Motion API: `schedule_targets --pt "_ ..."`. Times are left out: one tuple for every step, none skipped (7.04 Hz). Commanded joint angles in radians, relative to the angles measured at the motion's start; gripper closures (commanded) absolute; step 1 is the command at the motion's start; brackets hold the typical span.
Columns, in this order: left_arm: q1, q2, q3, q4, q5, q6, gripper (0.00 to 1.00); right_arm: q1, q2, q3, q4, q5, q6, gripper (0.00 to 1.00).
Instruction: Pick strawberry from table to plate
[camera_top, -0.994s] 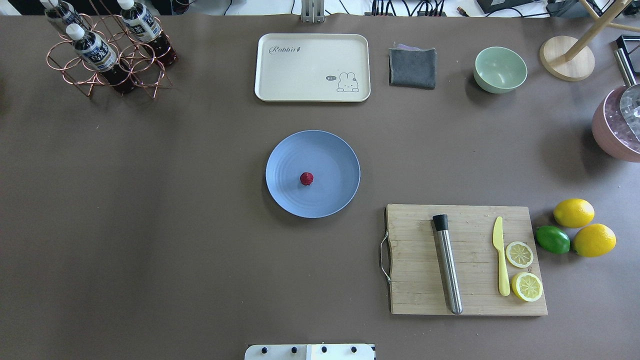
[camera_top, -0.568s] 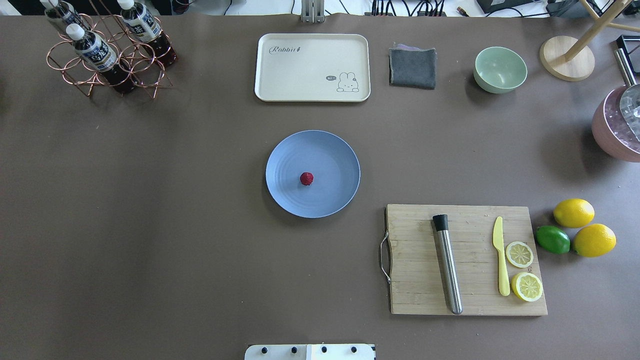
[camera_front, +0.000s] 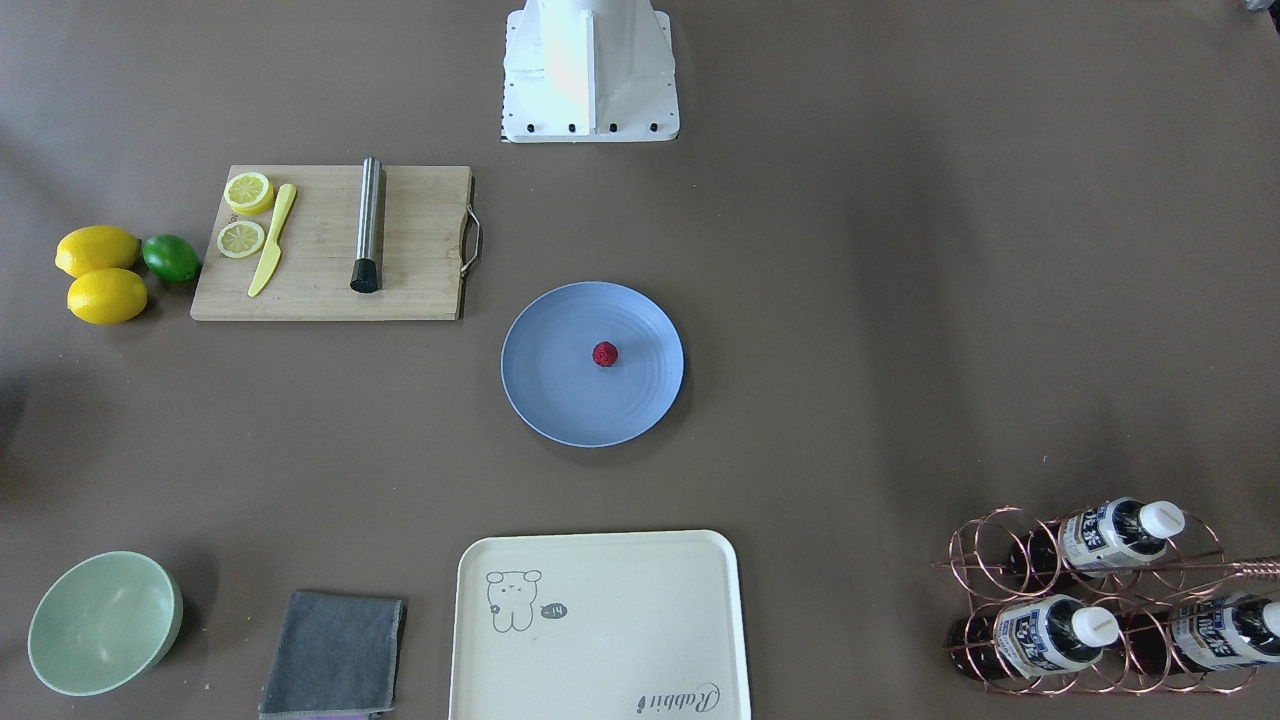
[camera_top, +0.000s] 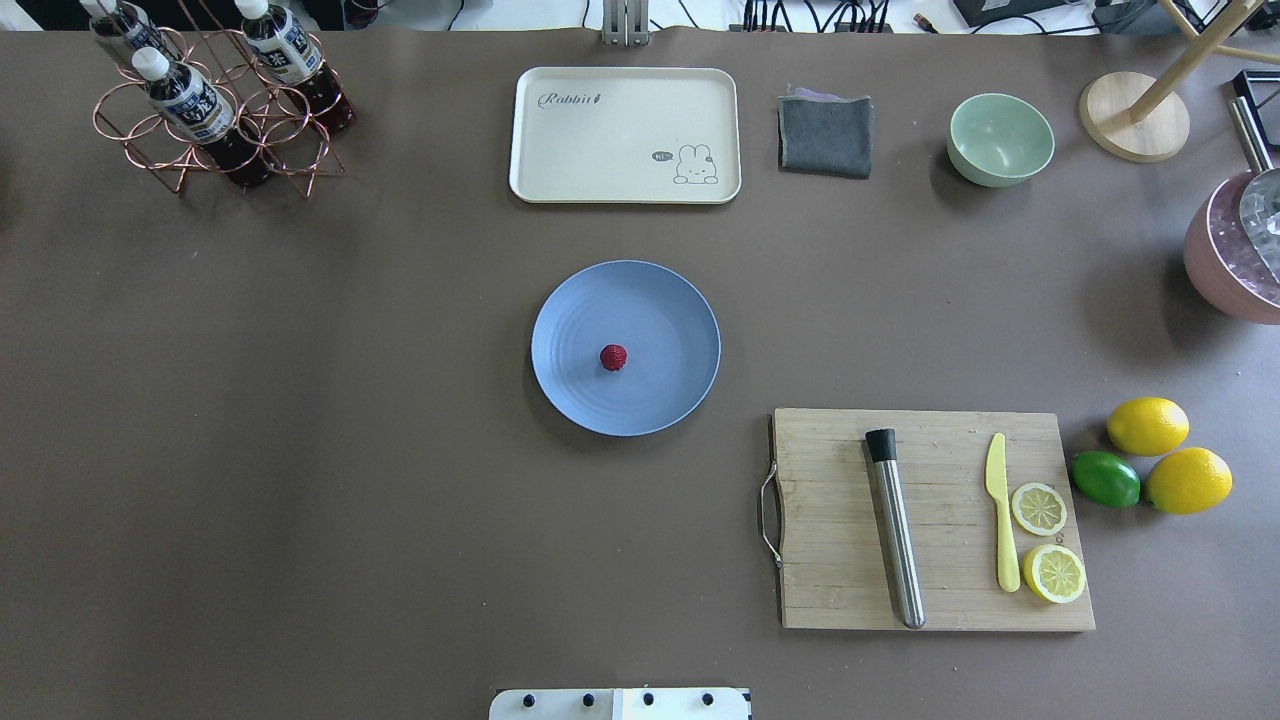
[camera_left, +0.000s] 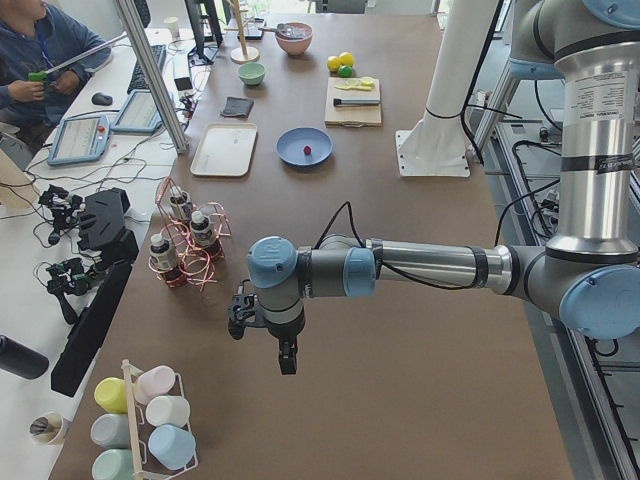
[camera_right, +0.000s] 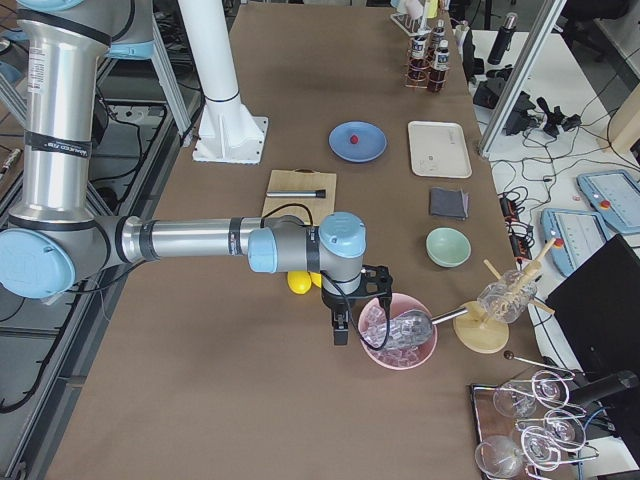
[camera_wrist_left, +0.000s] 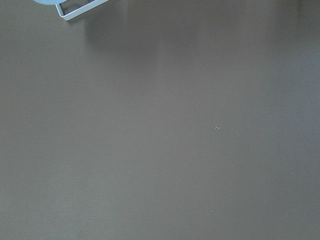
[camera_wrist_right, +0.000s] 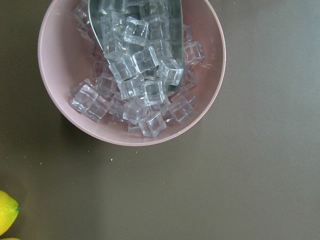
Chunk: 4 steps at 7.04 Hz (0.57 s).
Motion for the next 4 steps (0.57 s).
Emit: schedule_targets --pt "0.001 -0.001 0.001 -0.002 0.000 0.000 0.00 0.000 -0.001 0.000 0.001 0.000 0.000 0.00" --pt "0.001 -0.001 0.003 -0.002 0.000 0.000 0.00 0.000 -0.001 0.000 0.001 -0.002 0.000 0.00" --pt "0.001 -0.001 0.004 -0.002 0.000 -0.002 0.00 0.000 -0.001 0.000 0.001 -0.002 0.000 0.00" --pt "0.001 -0.001 0.007 -0.002 0.000 0.000 0.00 0.000 -0.001 0.001 0.001 -0.002 -0.002 0.00"
